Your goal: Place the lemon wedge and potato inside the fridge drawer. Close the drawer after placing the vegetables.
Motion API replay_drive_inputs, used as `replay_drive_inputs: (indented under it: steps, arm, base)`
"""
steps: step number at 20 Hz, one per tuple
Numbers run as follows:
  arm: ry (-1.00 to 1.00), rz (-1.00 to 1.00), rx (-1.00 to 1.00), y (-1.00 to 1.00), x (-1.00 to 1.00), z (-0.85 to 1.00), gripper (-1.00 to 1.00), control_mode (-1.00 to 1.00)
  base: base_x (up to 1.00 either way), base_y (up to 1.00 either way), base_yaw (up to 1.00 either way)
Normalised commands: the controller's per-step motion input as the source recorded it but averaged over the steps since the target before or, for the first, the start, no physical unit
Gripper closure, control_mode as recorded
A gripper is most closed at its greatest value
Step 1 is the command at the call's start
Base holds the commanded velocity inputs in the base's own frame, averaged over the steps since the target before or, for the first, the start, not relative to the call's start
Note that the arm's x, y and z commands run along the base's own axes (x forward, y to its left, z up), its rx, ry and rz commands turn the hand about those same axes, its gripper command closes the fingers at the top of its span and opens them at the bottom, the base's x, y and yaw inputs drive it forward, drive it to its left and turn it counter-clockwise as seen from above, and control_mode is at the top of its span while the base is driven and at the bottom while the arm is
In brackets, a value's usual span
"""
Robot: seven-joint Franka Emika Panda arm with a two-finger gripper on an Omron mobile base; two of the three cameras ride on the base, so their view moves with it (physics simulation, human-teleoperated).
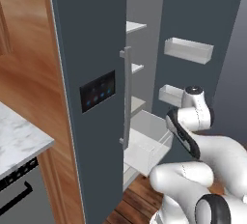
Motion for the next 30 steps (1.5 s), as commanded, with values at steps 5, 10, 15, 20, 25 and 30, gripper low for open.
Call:
replay_drive_inputs:
  steps: [5, 10, 15, 20, 25, 30]
  arm:
    - [0.11, 0.23, 0.00, -0.03, 1.00, -0.50, 1.00, -1.00]
    - [0.14, 0.17, 0.00, -0.11, 0.98, -0.01, 1.00, -1.00]
    - [0.08, 0.09, 0.00, 0.00, 0.78, -0.03, 1.00, -1.00]
    - [0.02, 0.09, 0.07, -0.23, 0.52, 0.00, 1.00, -1.00]
    - [0.14, 0.00, 0.12, -0.08, 0.76, 0.11, 1.00, -1.00]
    - [0.02, 0.02, 0.02, 0.02, 0.32, -0.05, 1.00, -1.00]
  base:
    - [0.00, 0.00, 0.00]
    - [0.00, 0.00, 0.00]
    - [0.00, 0.00, 0.00]
    - [0.00, 0.00, 0.00]
    - [0.00, 0.00, 0.00]
    - [0.00, 0.00, 0.00]
